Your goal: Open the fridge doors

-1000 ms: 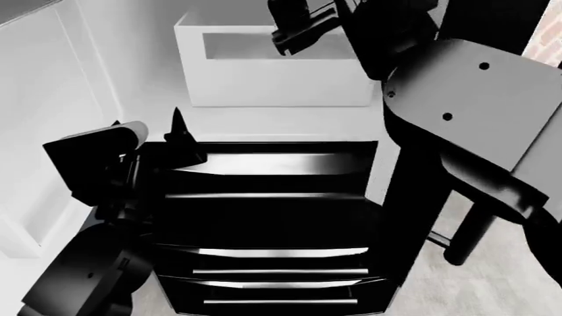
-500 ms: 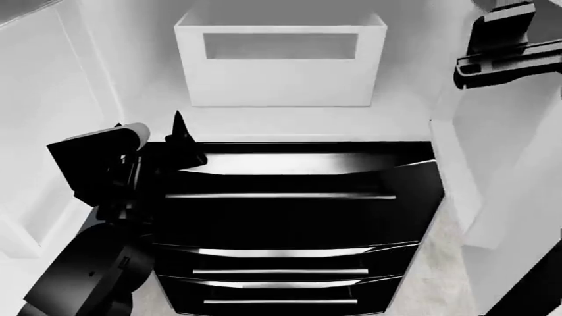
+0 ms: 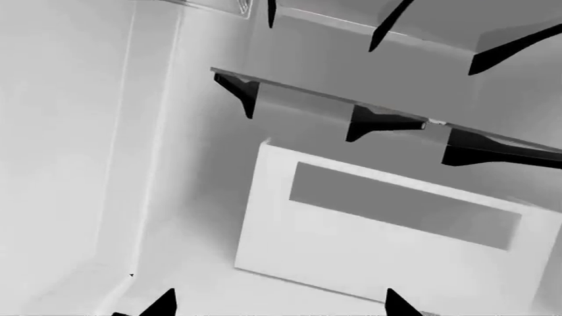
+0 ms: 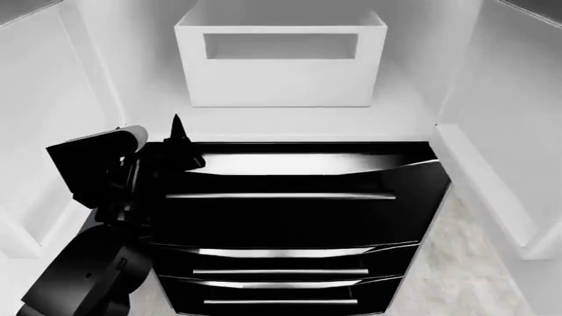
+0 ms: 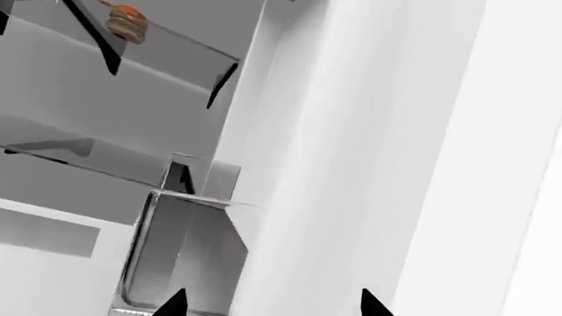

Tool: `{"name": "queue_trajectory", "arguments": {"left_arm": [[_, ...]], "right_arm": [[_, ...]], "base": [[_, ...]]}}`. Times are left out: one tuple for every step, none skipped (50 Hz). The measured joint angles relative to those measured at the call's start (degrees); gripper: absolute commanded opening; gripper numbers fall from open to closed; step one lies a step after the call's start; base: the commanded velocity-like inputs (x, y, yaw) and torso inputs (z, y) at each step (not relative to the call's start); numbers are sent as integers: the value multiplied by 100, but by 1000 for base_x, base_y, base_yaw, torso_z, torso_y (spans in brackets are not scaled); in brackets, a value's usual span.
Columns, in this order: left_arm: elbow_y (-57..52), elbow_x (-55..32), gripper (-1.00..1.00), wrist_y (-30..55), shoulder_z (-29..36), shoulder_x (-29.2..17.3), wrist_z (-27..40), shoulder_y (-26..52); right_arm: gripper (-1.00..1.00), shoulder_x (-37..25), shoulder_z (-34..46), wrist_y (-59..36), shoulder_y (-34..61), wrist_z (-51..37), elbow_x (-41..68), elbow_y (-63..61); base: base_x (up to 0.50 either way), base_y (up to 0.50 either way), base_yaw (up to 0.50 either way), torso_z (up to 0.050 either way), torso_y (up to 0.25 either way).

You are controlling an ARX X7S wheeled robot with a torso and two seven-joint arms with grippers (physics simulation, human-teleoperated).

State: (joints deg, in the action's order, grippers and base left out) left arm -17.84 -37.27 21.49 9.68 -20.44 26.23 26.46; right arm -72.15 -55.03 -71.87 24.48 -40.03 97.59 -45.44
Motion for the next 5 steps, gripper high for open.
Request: {"name": "queue_trajectory", "arguments": {"left_arm": [[-2,-7,100,4,-1,-2,2,0],[-4,-12,100,7,-3,-4,5,0],[-5,-18,100,10,-4,-6,7,1],[-5,-24,100,13,-6,-8,10,3],[-4,-30,100,16,-8,-9,11,6]], "right_arm": [[100,-9,-351,-136,-163,67,141,17],[100,-18,-695,-260,-333,131,269,34],[100,-32,-1049,-372,-527,196,391,53],[100,-45,-1404,-487,-726,238,457,74],[100,-59,-1785,-612,-930,254,431,111]], "base": [[0,0,0,0,0],[0,0,0,0,0],[0,0,0,0,0],[0,0,0,0,0],[0,0,0,0,0]]}}
